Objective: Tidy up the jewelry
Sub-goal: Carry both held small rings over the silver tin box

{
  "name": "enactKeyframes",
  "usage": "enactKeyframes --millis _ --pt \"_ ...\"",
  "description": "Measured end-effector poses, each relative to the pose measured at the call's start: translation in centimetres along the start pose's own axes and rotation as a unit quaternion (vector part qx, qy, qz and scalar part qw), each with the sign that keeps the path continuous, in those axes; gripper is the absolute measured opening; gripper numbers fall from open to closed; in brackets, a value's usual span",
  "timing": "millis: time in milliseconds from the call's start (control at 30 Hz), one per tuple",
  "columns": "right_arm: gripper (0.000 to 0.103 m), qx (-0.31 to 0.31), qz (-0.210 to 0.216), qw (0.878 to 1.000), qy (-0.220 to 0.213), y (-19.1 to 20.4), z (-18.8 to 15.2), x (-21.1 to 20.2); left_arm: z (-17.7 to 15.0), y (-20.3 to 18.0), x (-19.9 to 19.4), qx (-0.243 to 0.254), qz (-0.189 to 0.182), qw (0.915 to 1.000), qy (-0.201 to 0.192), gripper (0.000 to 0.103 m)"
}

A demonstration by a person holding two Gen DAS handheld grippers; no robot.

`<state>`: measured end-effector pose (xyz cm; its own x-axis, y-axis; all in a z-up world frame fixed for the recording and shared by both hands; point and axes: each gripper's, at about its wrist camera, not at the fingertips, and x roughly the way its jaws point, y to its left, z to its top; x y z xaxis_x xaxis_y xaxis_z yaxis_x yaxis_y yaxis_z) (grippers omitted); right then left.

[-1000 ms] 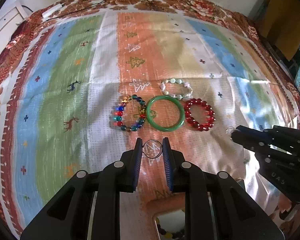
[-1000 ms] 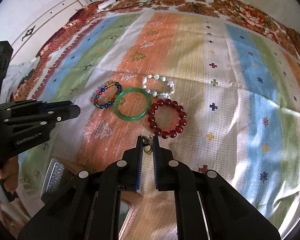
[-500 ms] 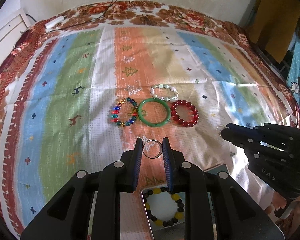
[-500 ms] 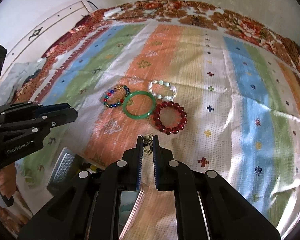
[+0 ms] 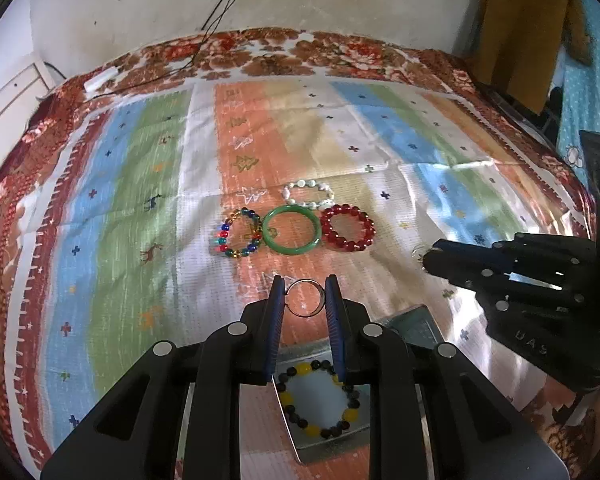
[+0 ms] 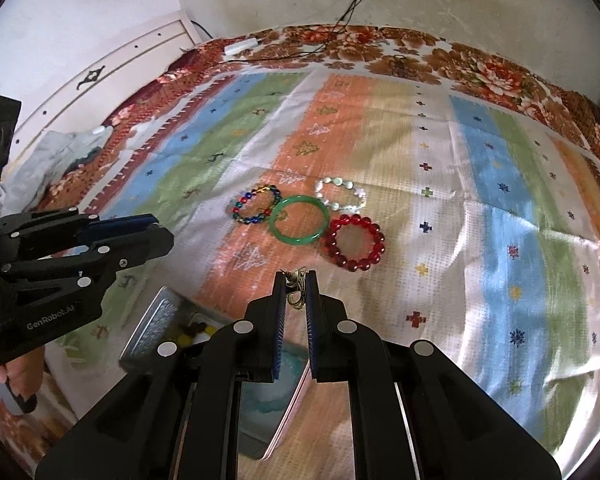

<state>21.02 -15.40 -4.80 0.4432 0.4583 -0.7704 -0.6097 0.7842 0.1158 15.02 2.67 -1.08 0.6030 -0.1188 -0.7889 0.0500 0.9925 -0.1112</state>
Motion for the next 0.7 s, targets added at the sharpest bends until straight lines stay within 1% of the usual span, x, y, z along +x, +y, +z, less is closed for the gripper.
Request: enactKeyframes --millis 267,700 --pt "0.01 -0.006 0.011 1.0 -0.001 0.9 -1.5 -0.9 -1.4 -0.8 -1.6 0.002 -0.012 0.9998 -0.014 0.02" --pt "0.01 -0.013 0.042 0.999 0.016 2.4 -4.2 -1.5 -3.8 -2.1 -2.1 0.017 -0.023 0.9996 -0.001 0.02"
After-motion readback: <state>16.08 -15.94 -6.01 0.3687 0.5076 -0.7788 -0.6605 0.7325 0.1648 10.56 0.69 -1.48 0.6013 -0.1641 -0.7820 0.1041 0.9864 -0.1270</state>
